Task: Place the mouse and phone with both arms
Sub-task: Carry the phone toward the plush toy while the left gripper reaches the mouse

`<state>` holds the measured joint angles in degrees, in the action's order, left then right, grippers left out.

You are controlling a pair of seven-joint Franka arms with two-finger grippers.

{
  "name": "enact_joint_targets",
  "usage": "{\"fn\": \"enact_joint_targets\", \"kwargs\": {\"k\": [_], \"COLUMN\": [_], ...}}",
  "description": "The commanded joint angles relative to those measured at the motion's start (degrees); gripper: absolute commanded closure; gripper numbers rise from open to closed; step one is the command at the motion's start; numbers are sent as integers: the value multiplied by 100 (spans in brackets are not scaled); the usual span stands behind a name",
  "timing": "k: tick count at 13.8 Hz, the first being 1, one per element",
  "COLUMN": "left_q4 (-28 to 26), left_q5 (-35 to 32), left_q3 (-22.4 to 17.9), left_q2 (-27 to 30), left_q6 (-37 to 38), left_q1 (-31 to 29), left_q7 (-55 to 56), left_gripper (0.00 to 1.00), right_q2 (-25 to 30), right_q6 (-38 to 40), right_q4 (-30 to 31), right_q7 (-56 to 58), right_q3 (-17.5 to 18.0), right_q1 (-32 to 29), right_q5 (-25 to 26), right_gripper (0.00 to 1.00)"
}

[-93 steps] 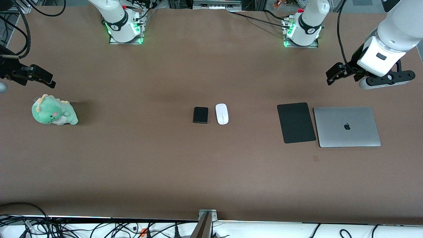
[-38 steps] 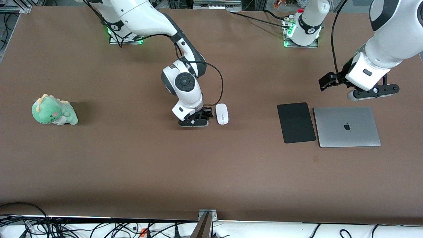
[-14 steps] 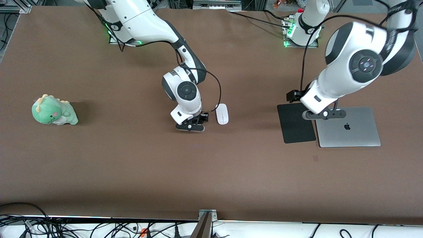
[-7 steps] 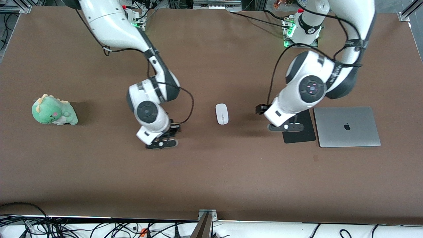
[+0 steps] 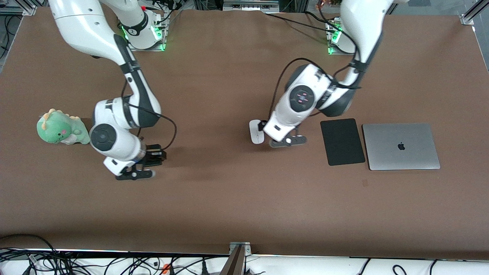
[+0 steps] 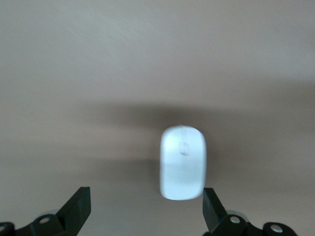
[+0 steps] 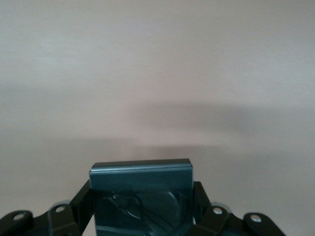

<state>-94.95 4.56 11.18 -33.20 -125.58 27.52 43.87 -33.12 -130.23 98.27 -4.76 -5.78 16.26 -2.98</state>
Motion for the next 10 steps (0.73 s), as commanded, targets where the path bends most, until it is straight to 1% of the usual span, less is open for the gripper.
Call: {"fn": "enact_joint_targets", "kwargs": {"k": [1, 4, 5, 8, 9, 10], "left_q4": [179, 179, 179, 179, 179, 179], "left_q5": [10, 1, -25, -61, -87, -296], "left_q3": [-81, -89, -107, -142, -151, -142], "left_q2": [-335, -537, -599, -749, -793, -819], "left_q6": [-247, -493, -546, -739, -766, -783], "left_q1": [219, 421, 517, 615, 615, 623], "left_q7": [166, 305, 437, 535, 535, 535], "left_gripper": [0, 0, 0, 0, 0, 0], "right_q2": [937, 1280, 1342, 1255, 1255, 1255], "right_q6": [-1079, -1977, -2310, -2901, -2937, -2938], "right_q4": [1683, 2694, 2976, 3356, 3444, 3471], "right_q7": [195, 247, 247, 502, 563, 572], "right_q3": [60, -72, -211, -555, -573, -573], "right_q1": [-342, -519, -519, -554, -667, -721], "right_q5": [-36, -36, -36, -27, -27, -27], "right_gripper": [58, 58, 58, 58, 58, 58]}}
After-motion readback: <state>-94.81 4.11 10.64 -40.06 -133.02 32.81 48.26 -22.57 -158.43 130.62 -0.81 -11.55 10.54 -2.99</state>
